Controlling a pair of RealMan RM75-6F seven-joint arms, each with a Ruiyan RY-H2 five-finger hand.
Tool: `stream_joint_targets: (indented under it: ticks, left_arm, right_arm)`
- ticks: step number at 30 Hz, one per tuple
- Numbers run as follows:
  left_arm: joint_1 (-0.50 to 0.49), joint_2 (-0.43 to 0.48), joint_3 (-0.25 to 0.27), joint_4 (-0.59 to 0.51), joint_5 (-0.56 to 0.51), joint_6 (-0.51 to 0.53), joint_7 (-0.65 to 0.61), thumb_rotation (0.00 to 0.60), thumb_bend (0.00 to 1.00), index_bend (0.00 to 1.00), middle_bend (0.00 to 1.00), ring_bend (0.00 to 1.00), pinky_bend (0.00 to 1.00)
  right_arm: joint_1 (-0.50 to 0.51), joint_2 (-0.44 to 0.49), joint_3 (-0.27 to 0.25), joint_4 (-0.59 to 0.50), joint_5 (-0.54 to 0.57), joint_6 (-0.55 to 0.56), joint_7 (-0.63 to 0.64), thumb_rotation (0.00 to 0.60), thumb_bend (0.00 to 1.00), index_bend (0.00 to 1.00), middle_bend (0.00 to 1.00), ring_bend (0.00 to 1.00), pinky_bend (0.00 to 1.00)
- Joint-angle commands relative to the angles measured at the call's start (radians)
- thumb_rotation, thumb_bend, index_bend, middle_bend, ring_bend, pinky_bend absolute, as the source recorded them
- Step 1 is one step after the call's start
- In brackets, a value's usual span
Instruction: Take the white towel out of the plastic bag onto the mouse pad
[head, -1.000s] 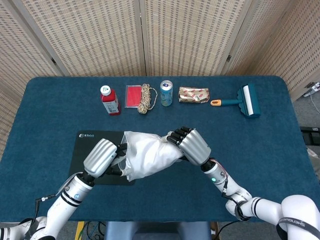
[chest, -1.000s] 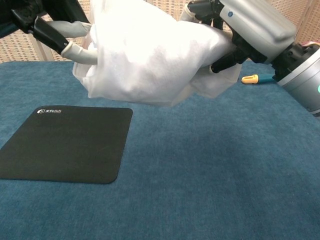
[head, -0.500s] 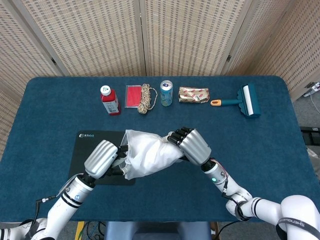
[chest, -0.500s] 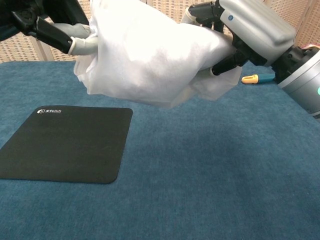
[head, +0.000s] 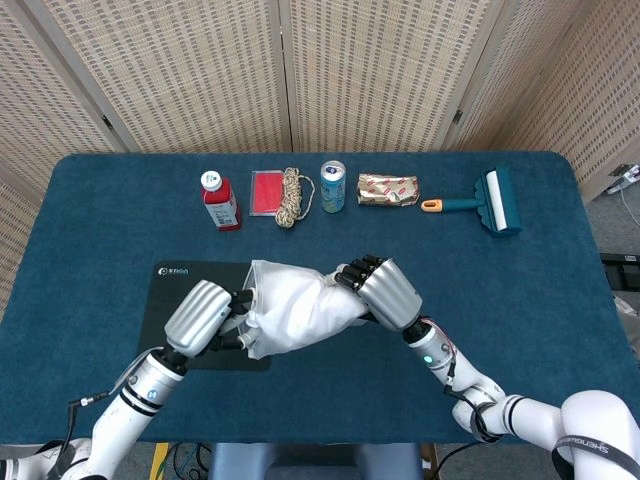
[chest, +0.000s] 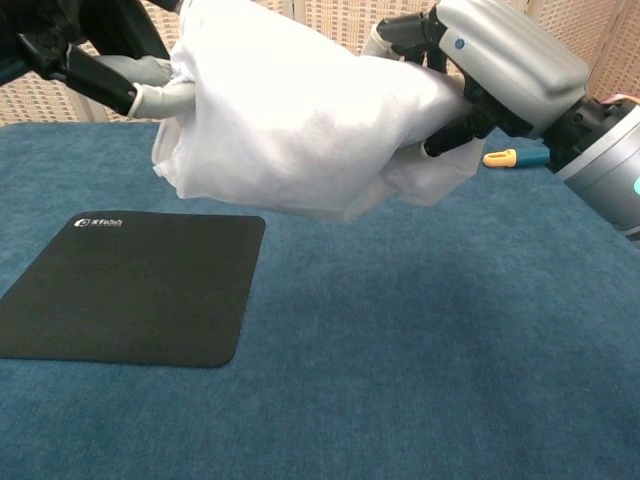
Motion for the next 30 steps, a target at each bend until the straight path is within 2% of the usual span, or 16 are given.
stream_joint_targets:
  ticks: [1,4,9,12,15,17,20,30]
  left_arm:
    - [0.001,0.001,0.002,0.002,-0.002,0.002,0.009,0.6,0.69,0.64,0.95,0.86,1.0]
    - [0.0,0.001,0.005,0.003,-0.002,0.001,0.02,0.6,0.7,0.61,0.9,0.82,1.0]
    - [0.002,-0.005,0.004,0.01,0.007,0.011,0.017,0.6,0.71,0.59,0.87,0.77,0.96]
    - [0.004,-0.012,0.001,0.015,0.009,0.021,0.023,0.6,0.71,0.62,0.75,0.71,0.92]
    - [0.006,-0.023,-0.001,0.018,0.01,0.034,0.037,0.6,0.72,0.66,0.6,0.63,0.89]
    - [0.007,-0.029,-0.003,0.02,0.009,0.041,0.042,0.6,0.73,0.67,0.54,0.57,0.85]
    - [0.009,-0.036,-0.005,0.021,0.009,0.049,0.05,0.6,0.75,0.69,0.53,0.54,0.82]
    - [0.016,-0.051,-0.005,0.033,0.003,0.063,0.064,0.6,0.77,0.76,0.53,0.55,0.82]
  right_arm:
    - [-0.001,0.0,-0.001,0.001,0.001,-0.001,0.001,0.6,0.63,0.5,0.65,0.61,0.72]
    - [-0.002,0.0,-0.002,0.003,0.002,-0.001,0.003,0.6,0.63,0.5,0.65,0.61,0.72]
    - [-0.003,-0.001,-0.003,0.006,0.003,0.0,0.006,0.6,0.63,0.5,0.65,0.61,0.72]
    - [-0.004,-0.001,-0.004,0.007,0.004,0.0,0.008,0.6,0.63,0.5,0.65,0.61,0.72]
    - [-0.005,-0.001,-0.004,0.008,0.004,0.001,0.009,0.6,0.63,0.5,0.65,0.61,0.72]
    - [-0.005,-0.001,-0.005,0.009,0.004,0.001,0.01,0.6,0.63,0.5,0.65,0.61,0.72]
    - [-0.006,-0.001,-0.006,0.011,0.005,0.0,0.011,0.6,0.63,0.5,0.65,0.61,0.72]
    - [-0.011,-0.001,-0.01,0.018,0.009,-0.002,0.018,0.6,0.63,0.5,0.65,0.61,0.72]
